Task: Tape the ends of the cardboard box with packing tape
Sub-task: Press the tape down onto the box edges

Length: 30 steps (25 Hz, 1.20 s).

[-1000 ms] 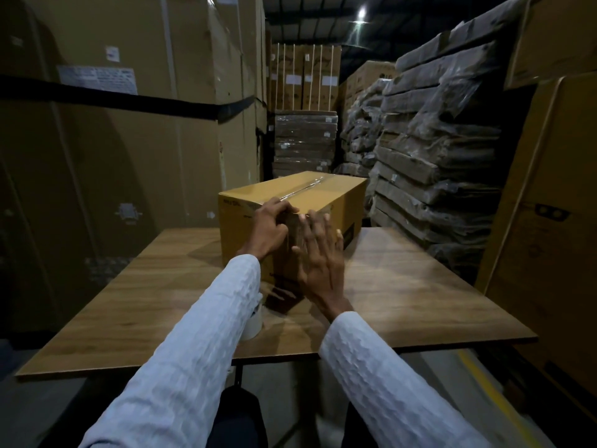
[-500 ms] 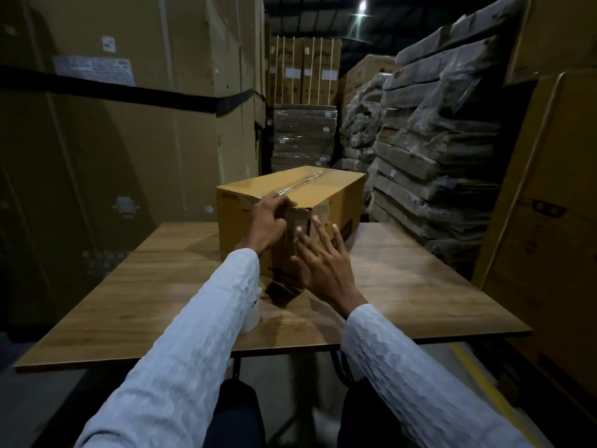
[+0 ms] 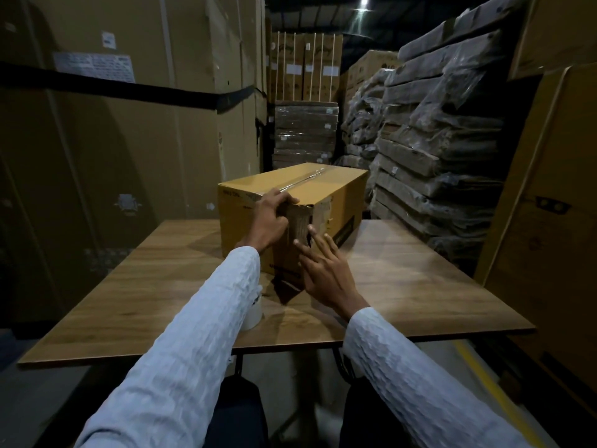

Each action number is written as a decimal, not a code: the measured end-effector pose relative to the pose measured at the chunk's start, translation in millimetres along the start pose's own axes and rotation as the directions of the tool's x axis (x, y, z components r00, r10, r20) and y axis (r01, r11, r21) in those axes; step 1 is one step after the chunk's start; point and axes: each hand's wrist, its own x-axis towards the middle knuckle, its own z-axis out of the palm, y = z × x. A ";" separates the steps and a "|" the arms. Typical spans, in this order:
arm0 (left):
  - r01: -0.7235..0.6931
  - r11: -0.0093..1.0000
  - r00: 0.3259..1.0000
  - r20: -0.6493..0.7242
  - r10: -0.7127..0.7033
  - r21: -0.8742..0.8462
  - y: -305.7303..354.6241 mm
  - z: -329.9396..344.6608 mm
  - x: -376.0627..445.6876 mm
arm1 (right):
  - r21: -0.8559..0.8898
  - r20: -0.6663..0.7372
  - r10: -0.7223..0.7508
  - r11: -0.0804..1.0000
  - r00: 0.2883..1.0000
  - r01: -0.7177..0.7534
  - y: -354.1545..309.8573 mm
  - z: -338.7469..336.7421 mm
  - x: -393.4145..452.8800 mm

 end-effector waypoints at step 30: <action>0.011 0.999 0.997 0.080 -0.013 0.030 5.7 -10.8 1.1 | -0.053 0.145 0.060 0.997 0.988 -0.053 -7.7 -16.2 23.5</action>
